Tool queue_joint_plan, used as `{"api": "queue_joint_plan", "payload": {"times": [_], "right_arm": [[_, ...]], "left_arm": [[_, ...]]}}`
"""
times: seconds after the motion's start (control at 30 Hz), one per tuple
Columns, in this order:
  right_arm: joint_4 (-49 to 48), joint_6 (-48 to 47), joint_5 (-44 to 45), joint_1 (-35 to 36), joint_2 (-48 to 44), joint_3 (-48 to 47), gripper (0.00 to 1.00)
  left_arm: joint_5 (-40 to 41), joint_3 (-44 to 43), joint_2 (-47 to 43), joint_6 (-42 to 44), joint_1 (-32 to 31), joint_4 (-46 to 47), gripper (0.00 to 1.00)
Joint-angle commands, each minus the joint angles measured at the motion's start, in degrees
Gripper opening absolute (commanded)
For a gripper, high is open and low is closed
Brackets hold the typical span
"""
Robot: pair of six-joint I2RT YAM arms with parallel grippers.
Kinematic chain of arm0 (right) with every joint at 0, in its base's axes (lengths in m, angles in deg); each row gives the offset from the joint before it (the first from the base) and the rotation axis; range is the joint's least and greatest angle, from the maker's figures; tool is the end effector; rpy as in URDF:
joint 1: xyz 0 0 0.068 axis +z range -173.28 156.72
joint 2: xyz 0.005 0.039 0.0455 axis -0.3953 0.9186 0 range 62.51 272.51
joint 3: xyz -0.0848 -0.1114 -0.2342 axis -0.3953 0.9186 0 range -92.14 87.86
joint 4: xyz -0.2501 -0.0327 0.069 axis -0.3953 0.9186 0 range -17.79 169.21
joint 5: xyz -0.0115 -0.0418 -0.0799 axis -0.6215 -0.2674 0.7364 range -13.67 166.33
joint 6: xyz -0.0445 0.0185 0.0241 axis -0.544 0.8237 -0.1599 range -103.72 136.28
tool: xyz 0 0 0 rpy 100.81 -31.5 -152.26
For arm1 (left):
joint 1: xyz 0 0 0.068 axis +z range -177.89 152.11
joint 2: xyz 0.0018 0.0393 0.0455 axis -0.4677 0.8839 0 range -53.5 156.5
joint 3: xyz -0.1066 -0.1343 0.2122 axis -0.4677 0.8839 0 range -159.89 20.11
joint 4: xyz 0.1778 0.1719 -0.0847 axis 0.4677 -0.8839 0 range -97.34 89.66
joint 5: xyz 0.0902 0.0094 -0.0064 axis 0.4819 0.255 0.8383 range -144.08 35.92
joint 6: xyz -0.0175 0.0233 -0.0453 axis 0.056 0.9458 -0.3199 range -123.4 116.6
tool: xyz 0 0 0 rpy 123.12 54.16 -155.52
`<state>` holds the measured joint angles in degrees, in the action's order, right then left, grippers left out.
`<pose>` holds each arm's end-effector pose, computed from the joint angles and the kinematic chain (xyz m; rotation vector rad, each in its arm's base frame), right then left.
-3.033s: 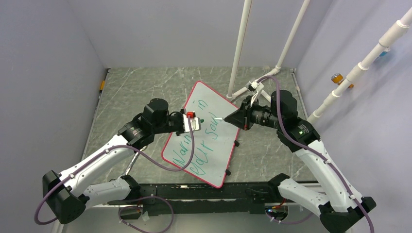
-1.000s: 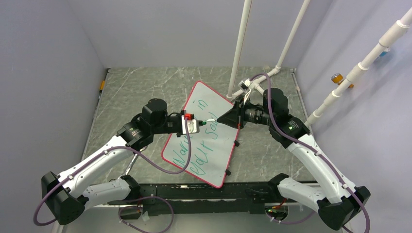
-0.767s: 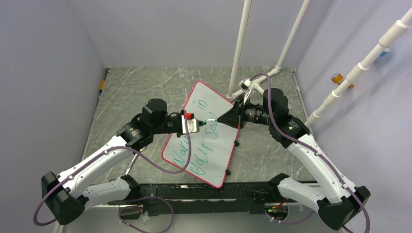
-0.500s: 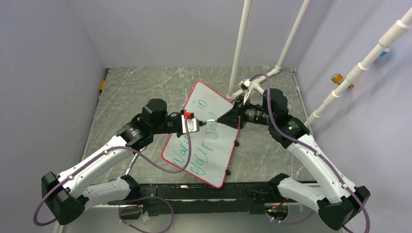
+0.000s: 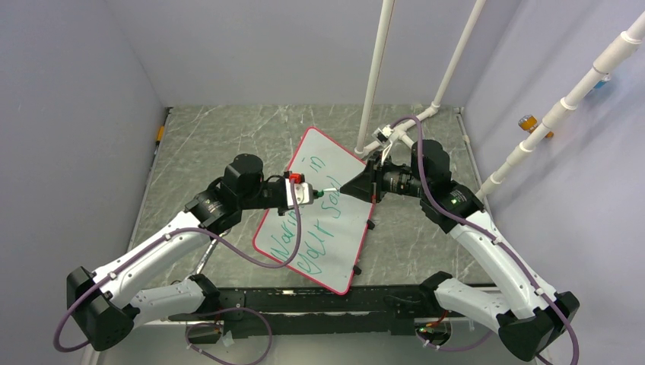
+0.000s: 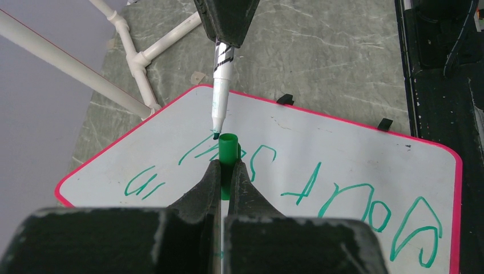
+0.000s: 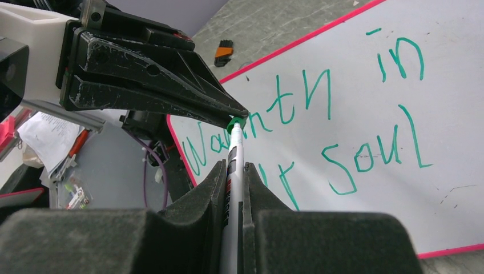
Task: Write a sentence on the whiteboard
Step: Insert the whiteboard marker without the cap into the pen cap.
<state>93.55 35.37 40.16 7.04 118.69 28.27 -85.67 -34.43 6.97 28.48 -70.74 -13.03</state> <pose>0.1723 0.1251 0.3758 -0.6491 1.8874 1.1665 0.1622 -0.1759 0.3443 1.4289 1.2484 -0.6515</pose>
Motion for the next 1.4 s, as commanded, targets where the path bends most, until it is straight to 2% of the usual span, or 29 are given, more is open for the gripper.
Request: {"api": "queue_joint_plan", "payload": {"times": [0.0, 1.37], "right_arm": [[-1.4, 0.2, 0.2, 0.2, -1.3, -0.1, 0.00], [-2.0, 0.8, 1.4, 1.6, 1.7, -0.1, 0.00]], "left_arm": [[-0.2, -1.5, 0.1, -1.4, -0.2, 2.3, 0.00], [0.0, -2.7, 0.6, -2.8, 0.0, 0.9, 0.00]]}}
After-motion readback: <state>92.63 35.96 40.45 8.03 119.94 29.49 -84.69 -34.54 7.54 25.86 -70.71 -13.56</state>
